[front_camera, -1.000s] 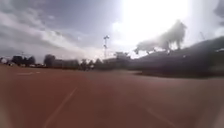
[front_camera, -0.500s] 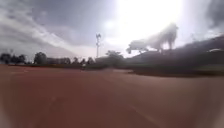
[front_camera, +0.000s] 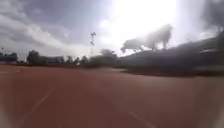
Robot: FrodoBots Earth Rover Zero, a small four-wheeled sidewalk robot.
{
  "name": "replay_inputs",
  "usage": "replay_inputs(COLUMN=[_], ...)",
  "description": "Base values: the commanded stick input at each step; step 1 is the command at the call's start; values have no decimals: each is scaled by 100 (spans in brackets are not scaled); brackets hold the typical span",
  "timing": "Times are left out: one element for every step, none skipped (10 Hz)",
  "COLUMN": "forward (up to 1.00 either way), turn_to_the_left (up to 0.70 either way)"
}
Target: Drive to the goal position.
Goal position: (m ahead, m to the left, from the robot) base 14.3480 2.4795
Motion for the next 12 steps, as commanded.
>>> replay_inputs(forward=[70, 70, 70, 70, 70, 70, 70, 70, 70, 70, 70, 70], turn_to_the_left=[0, 0, 0, 0, 0, 0, 0, 0, 0, 0, 0, 0])
